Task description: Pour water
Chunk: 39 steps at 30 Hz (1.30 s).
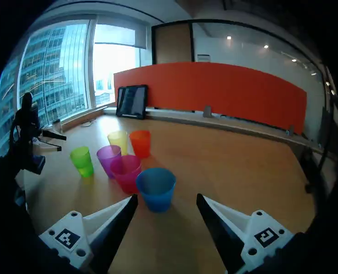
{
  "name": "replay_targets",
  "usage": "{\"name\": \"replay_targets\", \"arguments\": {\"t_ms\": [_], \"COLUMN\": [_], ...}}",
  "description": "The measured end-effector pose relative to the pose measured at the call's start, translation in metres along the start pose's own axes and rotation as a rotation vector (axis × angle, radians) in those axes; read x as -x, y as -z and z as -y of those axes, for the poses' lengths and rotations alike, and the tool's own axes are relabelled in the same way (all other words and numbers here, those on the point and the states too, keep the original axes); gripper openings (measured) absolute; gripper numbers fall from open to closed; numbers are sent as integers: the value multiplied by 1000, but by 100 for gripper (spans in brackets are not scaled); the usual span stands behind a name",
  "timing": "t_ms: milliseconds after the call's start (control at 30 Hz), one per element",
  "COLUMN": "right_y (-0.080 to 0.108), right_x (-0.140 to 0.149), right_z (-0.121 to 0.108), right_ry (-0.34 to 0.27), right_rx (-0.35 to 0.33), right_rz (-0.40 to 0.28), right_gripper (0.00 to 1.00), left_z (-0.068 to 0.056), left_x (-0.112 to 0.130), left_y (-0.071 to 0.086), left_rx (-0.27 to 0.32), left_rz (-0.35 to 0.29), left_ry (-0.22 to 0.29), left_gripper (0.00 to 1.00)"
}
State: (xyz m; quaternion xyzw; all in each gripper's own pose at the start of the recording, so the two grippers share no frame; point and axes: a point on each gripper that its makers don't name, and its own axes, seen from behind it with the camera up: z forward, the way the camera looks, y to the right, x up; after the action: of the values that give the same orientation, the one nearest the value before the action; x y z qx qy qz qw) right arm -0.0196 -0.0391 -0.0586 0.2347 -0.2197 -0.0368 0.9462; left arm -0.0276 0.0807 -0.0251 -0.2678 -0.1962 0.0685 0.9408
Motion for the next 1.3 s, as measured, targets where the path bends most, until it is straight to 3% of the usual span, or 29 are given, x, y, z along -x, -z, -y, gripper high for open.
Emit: {"name": "replay_targets", "arguments": {"t_ms": [267,800,1300], "right_y": [7,6,18], "right_x": [-28,-72,-104], "right_z": [-1,-16,-33], "right_ry": [-4,53,-7], "right_rx": [69,291,466], "right_rz": [-109,-292,-453], "right_gripper": [100,100,100], "left_z": [9,35,53], "left_x": [-15,-56,-87], "left_y": [10,33,49], "left_rx": [-61,-237,-393], "left_rz": [-89,-285,-391], "left_ry": [25,94,101], "left_gripper": [97,97,97]}}
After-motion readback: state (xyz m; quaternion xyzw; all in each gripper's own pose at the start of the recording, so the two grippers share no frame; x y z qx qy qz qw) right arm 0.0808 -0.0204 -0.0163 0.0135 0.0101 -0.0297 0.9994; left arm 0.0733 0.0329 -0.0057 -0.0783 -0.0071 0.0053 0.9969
